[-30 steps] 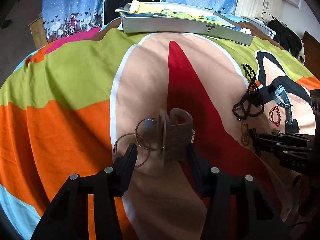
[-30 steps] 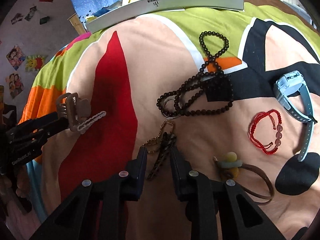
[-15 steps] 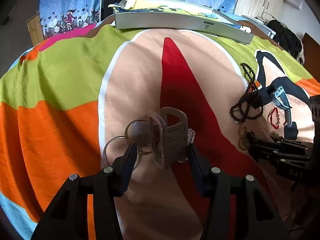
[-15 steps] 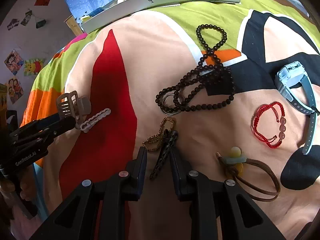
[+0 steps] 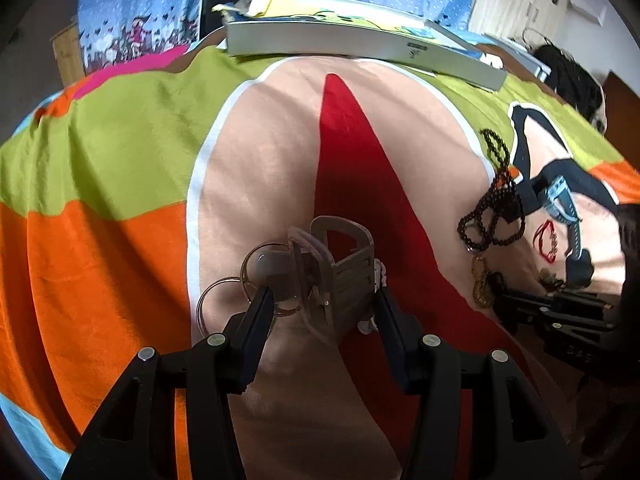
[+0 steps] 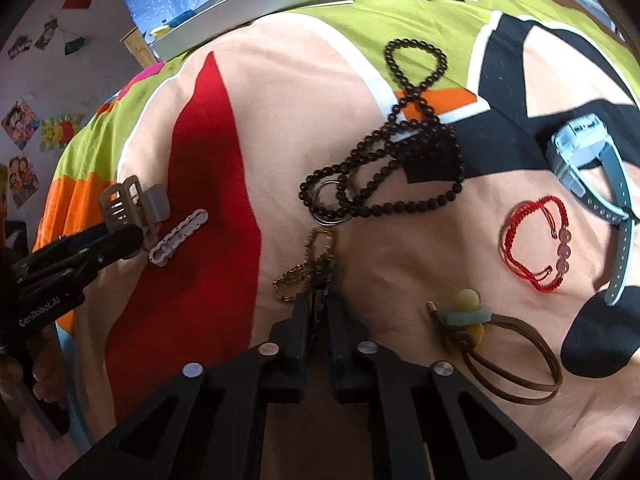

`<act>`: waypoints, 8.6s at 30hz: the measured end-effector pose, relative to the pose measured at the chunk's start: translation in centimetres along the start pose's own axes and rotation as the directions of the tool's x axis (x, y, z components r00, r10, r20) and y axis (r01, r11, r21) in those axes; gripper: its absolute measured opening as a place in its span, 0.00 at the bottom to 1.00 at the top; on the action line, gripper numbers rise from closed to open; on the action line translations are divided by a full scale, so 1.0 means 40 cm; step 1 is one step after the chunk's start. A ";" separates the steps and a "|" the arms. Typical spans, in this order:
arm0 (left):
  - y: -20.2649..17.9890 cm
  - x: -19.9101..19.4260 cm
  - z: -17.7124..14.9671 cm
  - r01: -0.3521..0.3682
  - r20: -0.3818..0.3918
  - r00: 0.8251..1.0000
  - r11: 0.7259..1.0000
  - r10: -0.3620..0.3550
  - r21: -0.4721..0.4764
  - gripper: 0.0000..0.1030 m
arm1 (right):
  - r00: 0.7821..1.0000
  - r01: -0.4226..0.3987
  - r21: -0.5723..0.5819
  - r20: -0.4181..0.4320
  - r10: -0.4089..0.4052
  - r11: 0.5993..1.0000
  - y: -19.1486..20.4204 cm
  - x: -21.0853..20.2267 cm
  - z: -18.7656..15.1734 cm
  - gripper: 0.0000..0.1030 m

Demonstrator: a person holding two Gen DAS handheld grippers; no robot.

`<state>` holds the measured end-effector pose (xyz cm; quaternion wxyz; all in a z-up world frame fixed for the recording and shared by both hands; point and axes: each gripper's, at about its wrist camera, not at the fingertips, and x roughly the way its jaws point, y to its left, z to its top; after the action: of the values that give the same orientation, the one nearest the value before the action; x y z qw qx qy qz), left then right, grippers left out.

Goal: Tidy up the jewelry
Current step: 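Grasp the beige claw clip with left tool while right tool grasps the gold chain, then carry both items into the white tray and open both tools, then bring both tools back over the jewelry on the bed, then grasp the silver hoop rings with left tool while right tool grasps a gold chain, then carry the hoops and chain into the white tray and open both tools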

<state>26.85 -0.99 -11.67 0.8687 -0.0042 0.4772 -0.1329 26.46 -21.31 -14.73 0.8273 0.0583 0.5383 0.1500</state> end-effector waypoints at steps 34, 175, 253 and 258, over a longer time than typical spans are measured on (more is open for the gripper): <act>-0.046 -0.158 0.065 0.029 0.251 0.968 0.999 -0.025 -0.012 0.05 | 0.900 -0.107 -0.178 0.401 0.172 0.978 0.069 -0.198 0.108 0.06; 0.017 -0.025 -0.071 0.057 -0.111 0.993 0.997 -0.050 0.056 0.36 | 0.963 -0.269 -0.011 -0.027 0.268 0.963 0.031 0.043 0.011 0.15; -0.110 0.151 0.593 0.182 0.184 0.971 0.969 -0.151 -0.166 0.37 | 0.816 -0.075 -0.018 0.574 0.072 0.997 -0.243 -0.087 0.519 0.15; -0.127 0.138 0.593 0.162 0.158 0.978 0.975 -0.137 -0.155 0.45 | 0.833 -0.081 -0.010 0.548 0.074 0.997 -0.272 -0.104 0.527 0.36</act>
<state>48.23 -10.01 -2.65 0.8854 -0.1226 0.4199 -0.1571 46.05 -31.57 -5.17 0.9394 0.1260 0.2776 0.1569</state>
